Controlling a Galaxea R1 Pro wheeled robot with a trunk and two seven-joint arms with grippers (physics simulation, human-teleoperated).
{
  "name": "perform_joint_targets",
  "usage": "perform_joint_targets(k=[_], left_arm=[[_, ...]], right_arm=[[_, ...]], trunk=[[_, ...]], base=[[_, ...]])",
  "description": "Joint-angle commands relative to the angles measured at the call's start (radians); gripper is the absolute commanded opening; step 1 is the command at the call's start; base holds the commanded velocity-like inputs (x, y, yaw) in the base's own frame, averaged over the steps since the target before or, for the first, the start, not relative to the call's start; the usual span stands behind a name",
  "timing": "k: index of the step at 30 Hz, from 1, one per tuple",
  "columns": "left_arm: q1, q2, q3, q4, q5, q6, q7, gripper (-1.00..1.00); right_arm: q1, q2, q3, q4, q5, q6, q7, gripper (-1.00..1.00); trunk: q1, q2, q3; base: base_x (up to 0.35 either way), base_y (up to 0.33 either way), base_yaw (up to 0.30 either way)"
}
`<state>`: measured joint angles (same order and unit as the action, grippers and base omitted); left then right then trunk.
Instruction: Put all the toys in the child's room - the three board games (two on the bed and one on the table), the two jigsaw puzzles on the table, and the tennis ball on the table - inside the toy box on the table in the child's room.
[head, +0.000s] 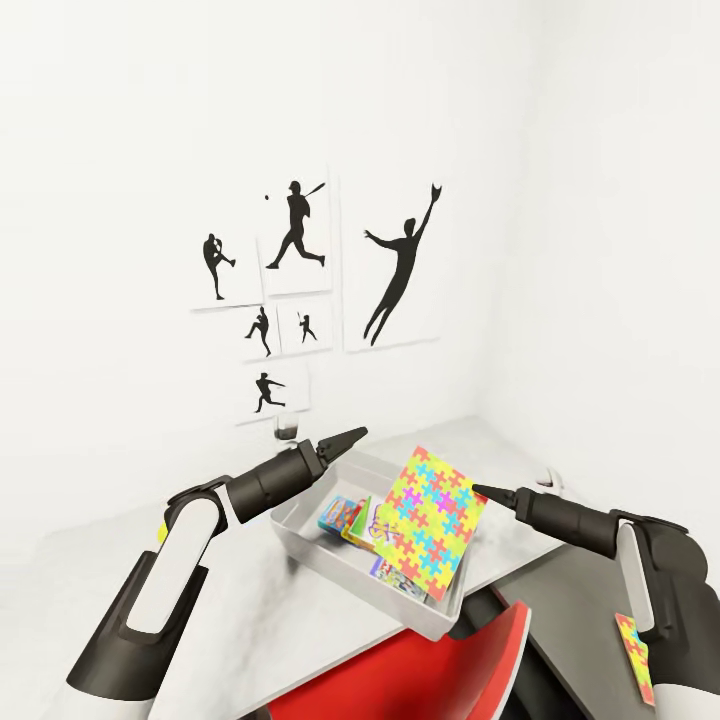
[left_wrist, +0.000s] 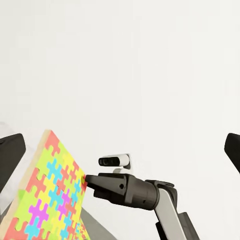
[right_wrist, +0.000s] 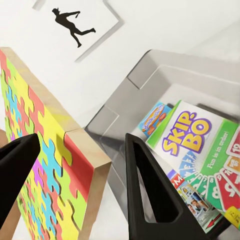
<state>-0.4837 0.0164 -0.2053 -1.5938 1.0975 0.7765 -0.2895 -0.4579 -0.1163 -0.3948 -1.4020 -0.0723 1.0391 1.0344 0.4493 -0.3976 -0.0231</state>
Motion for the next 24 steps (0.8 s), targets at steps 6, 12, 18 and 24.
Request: perform_joint_targets(k=[6,12,18,24], left_arm=[[-0.001,0.000,0.000,0.000,0.001,0.003,-0.002,1.00],[-0.001,0.000,0.000,0.000,0.001,0.003,-0.001,1.00],[-0.001,0.000,0.000,0.000,0.001,0.003,-0.001,1.00],[-0.001,0.000,-0.001,0.001,0.001,0.003,0.001,1.00]], right_arm=[[-0.001,-0.001,-0.001,0.000,-0.007,0.008,-0.002,-1.00],[-0.001,0.000,-0.002,-0.001,-0.007,0.008,-0.001,-1.00],[-0.001,0.000,-0.002,-0.001,-0.007,0.008,-0.001,-1.00],[-0.001,0.000,-0.002,-0.001,-0.007,0.008,-0.001,-1.00]], trunk=[[0.001,-0.002,-0.002],[0.001,-0.002,-0.002],[0.001,-0.002,-0.002],[0.001,-0.002,-0.002]], base=[[0.000,0.000,0.000],[0.000,0.000,-0.092],[0.000,0.000,-0.153],[0.000,0.000,-0.061]])
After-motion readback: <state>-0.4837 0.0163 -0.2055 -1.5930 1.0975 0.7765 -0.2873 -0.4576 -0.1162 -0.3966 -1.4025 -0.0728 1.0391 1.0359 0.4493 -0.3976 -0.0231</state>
